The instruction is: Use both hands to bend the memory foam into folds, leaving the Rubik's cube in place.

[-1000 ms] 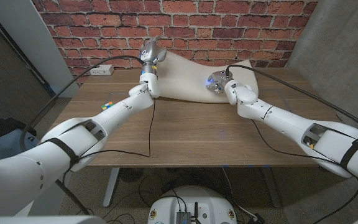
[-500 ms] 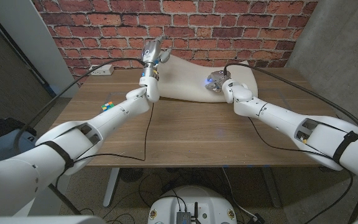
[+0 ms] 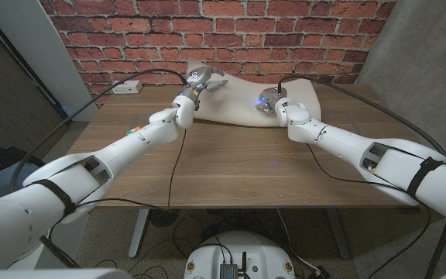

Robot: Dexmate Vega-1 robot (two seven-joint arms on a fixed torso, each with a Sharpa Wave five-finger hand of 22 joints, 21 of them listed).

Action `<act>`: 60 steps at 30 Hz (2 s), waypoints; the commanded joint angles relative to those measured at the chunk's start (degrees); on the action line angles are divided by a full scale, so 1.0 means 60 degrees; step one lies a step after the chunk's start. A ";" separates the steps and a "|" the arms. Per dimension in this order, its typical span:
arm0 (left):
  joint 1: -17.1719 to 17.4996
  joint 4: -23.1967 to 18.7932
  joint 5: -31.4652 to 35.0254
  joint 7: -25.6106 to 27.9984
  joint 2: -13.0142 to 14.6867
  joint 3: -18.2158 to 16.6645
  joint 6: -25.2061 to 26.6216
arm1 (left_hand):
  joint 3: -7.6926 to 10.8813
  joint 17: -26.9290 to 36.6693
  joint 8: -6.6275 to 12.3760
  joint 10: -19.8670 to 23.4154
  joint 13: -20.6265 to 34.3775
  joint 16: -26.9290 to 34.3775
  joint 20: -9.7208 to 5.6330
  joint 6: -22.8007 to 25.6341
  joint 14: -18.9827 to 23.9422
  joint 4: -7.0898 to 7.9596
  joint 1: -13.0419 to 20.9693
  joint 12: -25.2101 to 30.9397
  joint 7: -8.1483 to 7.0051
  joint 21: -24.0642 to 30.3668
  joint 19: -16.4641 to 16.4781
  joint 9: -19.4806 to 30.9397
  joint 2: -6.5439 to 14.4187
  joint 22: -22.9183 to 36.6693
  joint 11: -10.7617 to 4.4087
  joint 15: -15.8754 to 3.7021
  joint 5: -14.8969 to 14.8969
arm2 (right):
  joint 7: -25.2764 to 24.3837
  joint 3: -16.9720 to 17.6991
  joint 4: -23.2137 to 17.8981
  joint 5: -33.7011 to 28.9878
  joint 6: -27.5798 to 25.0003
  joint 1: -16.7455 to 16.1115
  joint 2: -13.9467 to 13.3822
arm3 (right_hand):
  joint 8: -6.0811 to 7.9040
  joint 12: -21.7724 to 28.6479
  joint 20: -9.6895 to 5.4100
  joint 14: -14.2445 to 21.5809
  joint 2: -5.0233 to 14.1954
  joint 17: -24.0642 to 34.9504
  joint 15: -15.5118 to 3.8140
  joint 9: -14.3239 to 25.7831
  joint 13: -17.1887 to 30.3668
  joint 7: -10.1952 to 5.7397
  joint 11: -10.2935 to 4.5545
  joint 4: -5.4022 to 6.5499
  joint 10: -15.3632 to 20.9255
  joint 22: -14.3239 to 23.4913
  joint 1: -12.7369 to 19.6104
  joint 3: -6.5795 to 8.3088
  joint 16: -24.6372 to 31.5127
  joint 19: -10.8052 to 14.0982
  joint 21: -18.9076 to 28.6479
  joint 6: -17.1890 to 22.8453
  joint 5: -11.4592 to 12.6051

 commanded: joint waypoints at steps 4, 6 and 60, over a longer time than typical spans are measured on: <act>-0.0215 -0.0304 0.0379 -0.2612 0.0147 0.0268 0.0905 | 0.0685 0.0034 -0.0271 0.0371 -0.0005 -0.0012 0.0128 0.0246 0.0287 0.0213 0.0104 -0.0126 0.0816 -0.0136 0.0614 0.0039 0.1240 0.0025 0.0297 -0.0264 0.0014 | -0.0233 -0.0230 0.0097 0.0218 -0.0373 0.0131 0.0097 | -0.0039 -0.0076 -0.0028 -0.0085 0.0062 0.0065 -0.0715 0.0017 0.0047 -0.0016 -0.0037 0.0139 -0.0082 0.0018 -0.0149 0.0015 -0.0029 0.0033 -0.0068 -0.0072 -0.0038; -0.0275 -0.0230 0.0327 -0.2887 0.0104 0.0285 0.1041 | 0.0743 0.0039 -0.0370 0.0268 -0.0008 -0.0059 0.0176 0.0109 0.0186 0.0304 -0.0040 -0.0214 0.1040 -0.0191 0.0653 0.0036 0.1354 0.0023 0.0418 -0.0098 -0.0006 | -0.0273 -0.0232 0.0017 0.0236 -0.0377 0.0116 0.0051 | -0.0037 -0.0082 -0.0026 -0.0088 0.0076 0.0071 -0.0706 0.0017 0.0049 -0.0008 -0.0041 0.0157 -0.0084 0.0019 -0.0173 0.0011 -0.0029 0.0034 -0.0071 -0.0076 -0.0043; -0.3274 0.7748 -0.0078 -0.2765 -0.3416 0.4519 0.0618 | 0.1023 0.0095 -0.0641 -0.4827 -0.0011 -0.0211 -0.0202 -0.6107 -0.4357 0.2670 -0.3348 -0.0578 0.0516 -0.2774 -0.2293 -0.0016 0.1603 0.0119 0.0390 0.0100 0.0238 | -0.0361 0.0602 -0.2676 0.0028 -0.1372 -0.0909 -0.1176 | -0.0020 -0.0196 0.0010 -0.0150 0.0187 0.0100 -0.0642 0.0018 0.0072 0.0010 0.0023 0.0337 -0.0133 0.0026 -0.0448 0.0013 -0.0112 -0.0011 -0.0151 -0.0156 -0.0140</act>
